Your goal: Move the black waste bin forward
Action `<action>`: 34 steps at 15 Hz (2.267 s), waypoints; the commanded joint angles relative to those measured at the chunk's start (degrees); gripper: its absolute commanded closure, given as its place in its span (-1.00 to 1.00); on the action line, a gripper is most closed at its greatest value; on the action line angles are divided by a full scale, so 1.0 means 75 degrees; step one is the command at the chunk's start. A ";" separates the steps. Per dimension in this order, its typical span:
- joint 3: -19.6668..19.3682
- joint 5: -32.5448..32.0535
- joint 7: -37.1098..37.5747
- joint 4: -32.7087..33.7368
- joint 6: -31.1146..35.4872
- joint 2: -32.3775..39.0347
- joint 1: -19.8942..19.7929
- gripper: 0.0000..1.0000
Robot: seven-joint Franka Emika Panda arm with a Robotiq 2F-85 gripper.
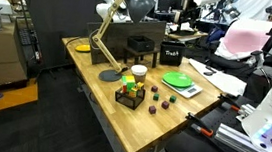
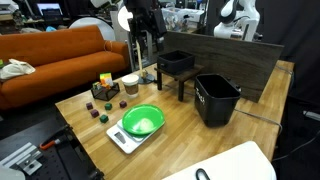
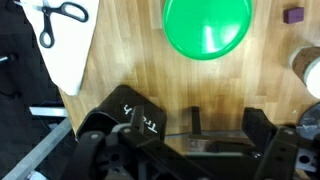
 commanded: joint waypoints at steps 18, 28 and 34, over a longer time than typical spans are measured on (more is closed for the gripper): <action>-0.0151 -0.0008 -0.0003 0.1751 0.0166 0.2204 -0.0034 -1.00; -0.0341 -0.0008 -0.0008 0.2562 0.0226 0.3112 0.0050 -1.00; -0.0349 0.0016 -0.0036 0.2695 0.0233 0.3222 0.0033 -1.00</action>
